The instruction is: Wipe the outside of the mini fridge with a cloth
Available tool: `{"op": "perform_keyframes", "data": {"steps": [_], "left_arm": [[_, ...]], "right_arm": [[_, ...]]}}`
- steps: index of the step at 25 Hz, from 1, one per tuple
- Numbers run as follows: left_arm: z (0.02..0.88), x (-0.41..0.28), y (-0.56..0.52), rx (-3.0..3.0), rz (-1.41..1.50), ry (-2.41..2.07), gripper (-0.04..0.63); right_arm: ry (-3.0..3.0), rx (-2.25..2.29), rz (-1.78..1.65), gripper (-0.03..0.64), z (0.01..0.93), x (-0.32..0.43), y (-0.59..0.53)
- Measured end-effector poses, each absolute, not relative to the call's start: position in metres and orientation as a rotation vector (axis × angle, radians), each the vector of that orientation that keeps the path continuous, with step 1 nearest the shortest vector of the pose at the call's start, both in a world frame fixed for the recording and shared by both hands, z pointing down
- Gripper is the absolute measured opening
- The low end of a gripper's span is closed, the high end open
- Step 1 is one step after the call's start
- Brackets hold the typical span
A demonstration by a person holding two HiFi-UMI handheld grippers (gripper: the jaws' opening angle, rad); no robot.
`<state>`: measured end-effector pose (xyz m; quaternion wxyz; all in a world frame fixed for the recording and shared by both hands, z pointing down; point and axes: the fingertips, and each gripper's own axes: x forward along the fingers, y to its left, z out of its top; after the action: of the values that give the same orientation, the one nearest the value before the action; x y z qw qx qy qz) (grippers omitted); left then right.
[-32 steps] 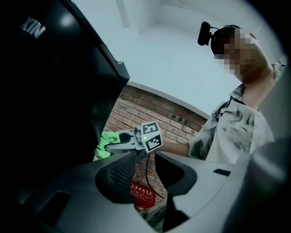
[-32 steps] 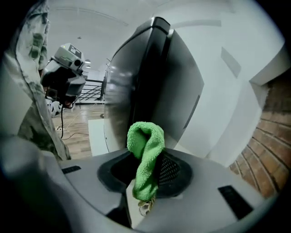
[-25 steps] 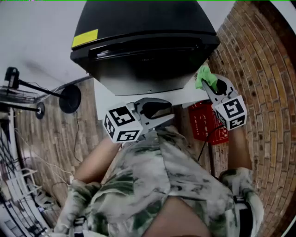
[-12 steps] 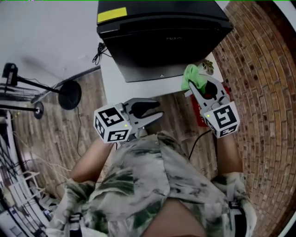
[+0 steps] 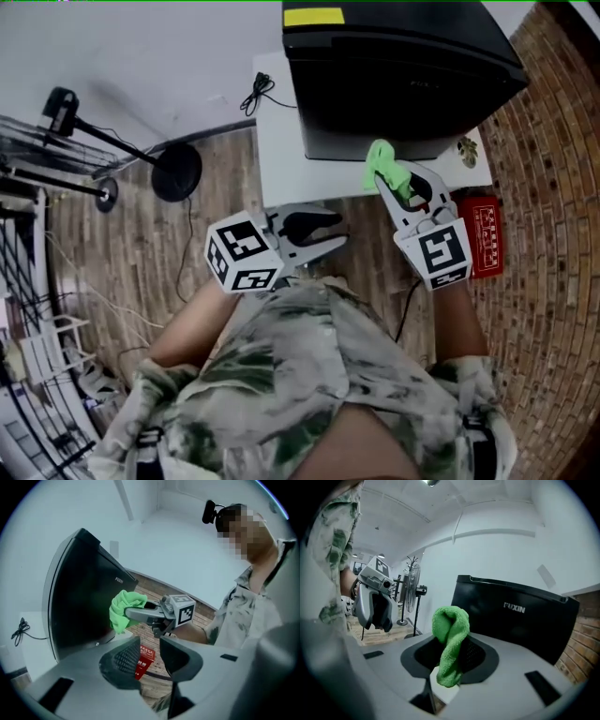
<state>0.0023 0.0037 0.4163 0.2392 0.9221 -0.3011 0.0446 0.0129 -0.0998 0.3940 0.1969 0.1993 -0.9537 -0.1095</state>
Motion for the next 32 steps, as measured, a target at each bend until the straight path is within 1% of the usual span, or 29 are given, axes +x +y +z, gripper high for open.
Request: {"op": "perform_keyframes", "data": {"steps": [6, 12, 15, 19, 26, 32], "left_arm": [[0.422, -0.077, 0.026, 2.622, 0.149, -0.714, 0.135], [0.406, -0.201, 0.049, 2.685, 0.214, -0.575, 0.135], [0.400, -0.244, 0.067, 2.708, 0.227, -0.488, 0.137], [0.402, -0.278, 0.091, 2.701, 0.229, -0.370, 0.135], [0.394, -0.297, 0.104, 2.709, 0.193, -0.264, 0.135], [0.397, -0.313, 0.110, 2.695, 0.161, -0.238, 0.135]], "right_arm": [[-2.567, 0.691, -0.509, 0.112, 0.375, -0.065, -0.076], [-2.463, 0.959, -0.495, 0.112, 0.347, -0.185, -0.073], [-2.402, 1.093, -0.478, 0.112, 0.331, -0.223, -0.078], [-2.309, 1.303, -0.547, 0.112, 0.300, -0.248, -0.100], [-2.081, 1.536, -0.650, 0.112, 0.253, -0.254, -0.149], [-1.883, 1.592, -0.723, 0.112, 0.261, -0.254, -0.177]]}}
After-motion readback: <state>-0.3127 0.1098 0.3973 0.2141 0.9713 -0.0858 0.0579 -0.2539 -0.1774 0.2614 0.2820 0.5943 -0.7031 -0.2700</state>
